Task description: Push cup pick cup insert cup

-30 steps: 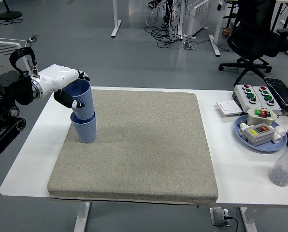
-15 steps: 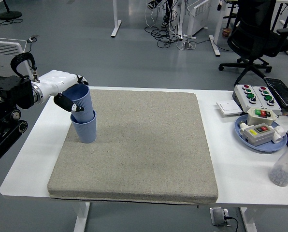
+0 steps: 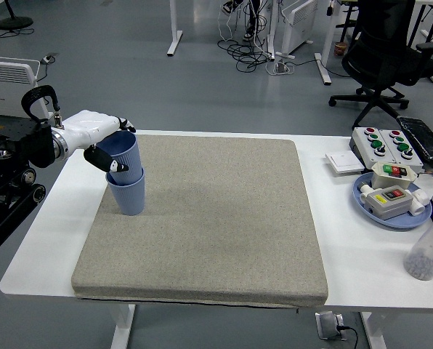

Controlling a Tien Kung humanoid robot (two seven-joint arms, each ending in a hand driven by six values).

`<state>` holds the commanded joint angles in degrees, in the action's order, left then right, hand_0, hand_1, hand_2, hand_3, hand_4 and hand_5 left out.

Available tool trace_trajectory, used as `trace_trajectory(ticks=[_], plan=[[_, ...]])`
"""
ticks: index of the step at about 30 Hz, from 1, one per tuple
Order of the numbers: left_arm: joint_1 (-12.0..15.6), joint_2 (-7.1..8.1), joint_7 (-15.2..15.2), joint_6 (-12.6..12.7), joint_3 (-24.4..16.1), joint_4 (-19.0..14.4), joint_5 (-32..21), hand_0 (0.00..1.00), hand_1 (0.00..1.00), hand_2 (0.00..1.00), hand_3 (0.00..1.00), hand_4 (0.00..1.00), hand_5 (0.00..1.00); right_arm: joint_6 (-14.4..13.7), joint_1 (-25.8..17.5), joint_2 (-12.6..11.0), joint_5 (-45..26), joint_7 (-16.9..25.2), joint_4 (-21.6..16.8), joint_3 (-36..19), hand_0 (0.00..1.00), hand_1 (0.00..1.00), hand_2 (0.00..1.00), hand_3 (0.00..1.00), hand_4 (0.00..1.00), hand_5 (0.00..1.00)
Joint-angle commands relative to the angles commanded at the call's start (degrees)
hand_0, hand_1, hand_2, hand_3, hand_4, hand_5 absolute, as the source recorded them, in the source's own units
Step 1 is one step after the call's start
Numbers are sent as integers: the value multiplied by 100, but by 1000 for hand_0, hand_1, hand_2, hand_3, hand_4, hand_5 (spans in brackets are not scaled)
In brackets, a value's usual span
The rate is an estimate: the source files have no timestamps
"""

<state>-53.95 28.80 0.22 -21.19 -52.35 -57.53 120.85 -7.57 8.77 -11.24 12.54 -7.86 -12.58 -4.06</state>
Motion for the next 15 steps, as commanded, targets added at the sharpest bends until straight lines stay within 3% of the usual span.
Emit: trace_trajectory(ticks=[1, 9, 15], plan=[[-4, -6, 9, -28, 12, 25, 4, 834, 932, 998, 998, 989, 537, -3, 2, 0, -4, 1, 0, 1, 731, 671, 711, 603, 175, 391], [-12, -34, 75, -27, 19, 128, 50, 879, 964, 998, 998, 998, 584, -4, 8, -1, -11, 4, -2, 5, 731, 671, 711, 605, 174, 391], [11, -31, 58, 150, -53, 138, -23, 884, 967, 998, 998, 998, 620, 0, 11, -5, -13, 6, -1, 10, 732, 671, 711, 604, 173, 390]])
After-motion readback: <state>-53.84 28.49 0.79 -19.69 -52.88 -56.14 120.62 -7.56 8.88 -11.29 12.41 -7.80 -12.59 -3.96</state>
